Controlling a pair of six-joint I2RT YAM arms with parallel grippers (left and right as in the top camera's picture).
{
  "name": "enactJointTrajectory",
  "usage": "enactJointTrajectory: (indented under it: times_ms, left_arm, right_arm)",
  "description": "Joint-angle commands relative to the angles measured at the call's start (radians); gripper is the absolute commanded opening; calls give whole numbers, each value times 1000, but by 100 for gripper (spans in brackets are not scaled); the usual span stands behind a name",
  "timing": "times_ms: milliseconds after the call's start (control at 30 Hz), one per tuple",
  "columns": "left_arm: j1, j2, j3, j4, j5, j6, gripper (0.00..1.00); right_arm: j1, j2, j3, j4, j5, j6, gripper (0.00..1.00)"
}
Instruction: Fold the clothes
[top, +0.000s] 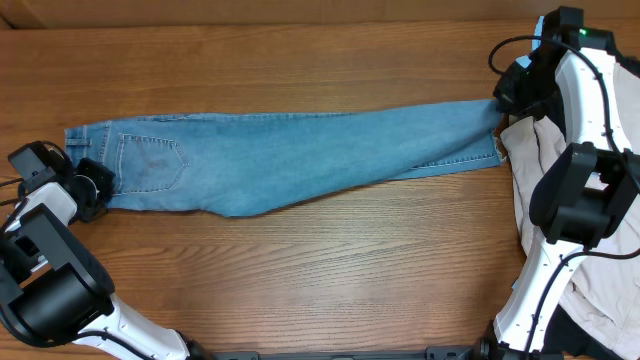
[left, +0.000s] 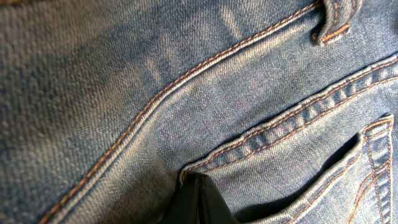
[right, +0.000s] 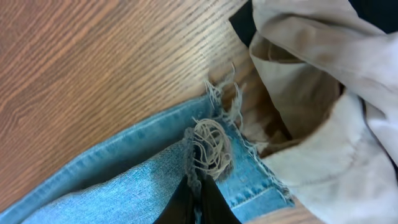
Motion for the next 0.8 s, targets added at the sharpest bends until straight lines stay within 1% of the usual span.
enactJointTrajectory:
  times_ms: [0, 133, 200, 367, 633, 767]
  left_arm:
    - [17, 69, -27, -4, -75, -14, 4]
    - [17, 69, -27, -3, -76, -14, 4]
    - [17, 69, -27, -3, -76, -11, 4]
    - [17, 69, -27, -5, -76, -10, 4]
    - [17, 69, -27, -8, -76, -6, 4]
    - [17, 69, -27, -8, -76, -3, 4]
  right_arm:
    - [-22, -6, 1, 25, 70, 21, 4]
    - [-22, -6, 2, -43, 74, 21, 4]
    - [-28, -6, 2, -72, 93, 51, 4]
    - [-31, -7, 13, -80, 92, 47, 4]
    - [-21, -7, 211, -257, 100, 43, 4]
    - [-21, -6, 222, -282, 123, 43, 4]
